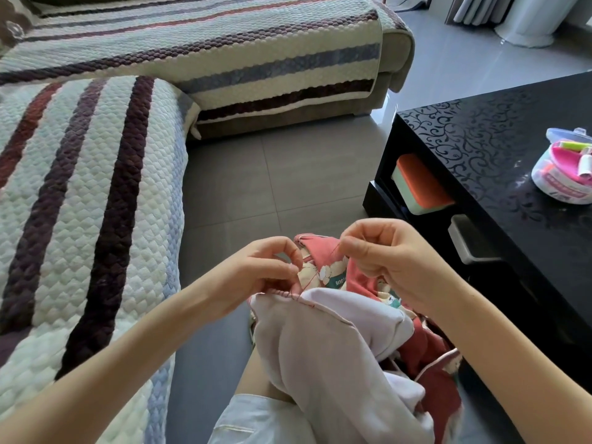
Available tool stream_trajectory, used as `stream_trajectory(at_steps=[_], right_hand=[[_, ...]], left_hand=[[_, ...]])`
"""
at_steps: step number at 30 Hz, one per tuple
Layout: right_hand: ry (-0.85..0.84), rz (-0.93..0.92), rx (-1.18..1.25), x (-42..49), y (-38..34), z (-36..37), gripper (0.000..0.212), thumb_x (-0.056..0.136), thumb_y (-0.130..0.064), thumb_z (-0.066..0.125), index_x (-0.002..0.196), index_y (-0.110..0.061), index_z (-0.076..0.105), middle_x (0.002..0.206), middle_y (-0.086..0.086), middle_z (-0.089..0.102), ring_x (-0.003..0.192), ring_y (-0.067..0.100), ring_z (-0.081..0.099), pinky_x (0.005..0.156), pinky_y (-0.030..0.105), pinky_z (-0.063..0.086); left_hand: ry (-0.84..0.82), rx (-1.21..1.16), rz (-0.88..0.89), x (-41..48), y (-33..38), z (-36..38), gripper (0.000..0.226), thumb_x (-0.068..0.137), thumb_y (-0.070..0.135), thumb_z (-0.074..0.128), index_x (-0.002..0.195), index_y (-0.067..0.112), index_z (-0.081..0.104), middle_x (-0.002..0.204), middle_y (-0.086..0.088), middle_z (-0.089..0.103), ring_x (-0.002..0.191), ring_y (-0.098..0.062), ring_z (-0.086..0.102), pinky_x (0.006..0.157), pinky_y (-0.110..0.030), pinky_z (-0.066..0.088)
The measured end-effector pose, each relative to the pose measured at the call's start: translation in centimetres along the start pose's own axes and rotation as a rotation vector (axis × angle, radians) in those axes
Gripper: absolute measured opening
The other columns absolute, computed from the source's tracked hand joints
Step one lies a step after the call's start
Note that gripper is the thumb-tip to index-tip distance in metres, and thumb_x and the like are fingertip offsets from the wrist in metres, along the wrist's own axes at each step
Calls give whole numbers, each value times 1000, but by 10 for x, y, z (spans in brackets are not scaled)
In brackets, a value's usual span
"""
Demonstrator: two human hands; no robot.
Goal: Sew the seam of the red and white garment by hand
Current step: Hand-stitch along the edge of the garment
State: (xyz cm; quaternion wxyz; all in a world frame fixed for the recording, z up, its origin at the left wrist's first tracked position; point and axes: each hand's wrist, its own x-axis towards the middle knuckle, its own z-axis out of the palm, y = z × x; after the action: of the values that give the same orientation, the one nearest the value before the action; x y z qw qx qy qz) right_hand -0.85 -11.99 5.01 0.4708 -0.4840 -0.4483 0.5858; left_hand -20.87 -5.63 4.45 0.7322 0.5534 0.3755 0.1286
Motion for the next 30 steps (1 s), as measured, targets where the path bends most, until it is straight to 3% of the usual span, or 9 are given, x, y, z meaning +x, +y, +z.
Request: stream_trajectory(at_steps=[6, 9, 19, 22, 24, 27, 30], right_hand=[[34, -33, 20, 8, -4, -9, 14, 75, -17, 70, 61, -19, 69, 47, -10, 39, 45, 5, 24, 45, 17, 18], [32, -57, 45, 11, -9, -15, 12, 68, -17, 79, 61, -18, 69, 46, -11, 36, 44, 4, 23, 46, 19, 15], [100, -118, 119, 18, -19, -26, 11, 59, -20, 76, 58, -15, 66, 45, -8, 33, 44, 5, 20, 45, 18, 16], [225, -127, 86, 22, -15, -30, 14, 70, -10, 75, 63, -11, 63, 45, -8, 35, 43, 5, 23, 46, 19, 17], [288, -140, -103, 24, -4, -29, 10, 83, -11, 68, 76, -11, 62, 48, -12, 42, 43, 1, 32, 46, 15, 23], [125, -158, -320, 18, 17, -17, 20, 85, -30, 62, 101, -19, 56, 60, 6, 39, 49, 5, 36, 47, 13, 28], [-36, -235, -434, 4, 40, -3, 9, 92, -24, 49, 95, -18, 56, 59, 4, 44, 49, 12, 35, 47, 20, 31]], left_hand=[[-88, 228, 4, -8, -5, -6, 40, 63, -2, 74, 97, 6, 53, 70, -5, 64, 63, -14, 55, 60, -17, 45], [-85, 251, 11, -9, -5, -6, 40, 64, -2, 75, 97, 7, 53, 71, -4, 65, 65, -14, 55, 62, -17, 47], [-69, 239, -6, -8, -6, -4, 38, 62, 0, 76, 94, 3, 56, 77, -8, 69, 70, -16, 61, 66, -18, 49], [-47, 188, 10, -7, -6, -4, 35, 60, -1, 77, 87, 6, 57, 78, -12, 68, 67, -16, 60, 63, -18, 49], [-26, 160, 15, -6, -6, -5, 36, 58, -2, 78, 85, 7, 56, 74, -10, 66, 63, -13, 59, 60, -16, 48], [7, 110, 7, -5, -8, -7, 37, 56, -3, 78, 82, 9, 54, 69, -7, 66, 59, -11, 58, 59, -14, 48], [7, 83, -2, -3, -9, -10, 35, 57, -4, 77, 81, 9, 54, 69, -8, 67, 59, -11, 59, 59, -15, 49]])
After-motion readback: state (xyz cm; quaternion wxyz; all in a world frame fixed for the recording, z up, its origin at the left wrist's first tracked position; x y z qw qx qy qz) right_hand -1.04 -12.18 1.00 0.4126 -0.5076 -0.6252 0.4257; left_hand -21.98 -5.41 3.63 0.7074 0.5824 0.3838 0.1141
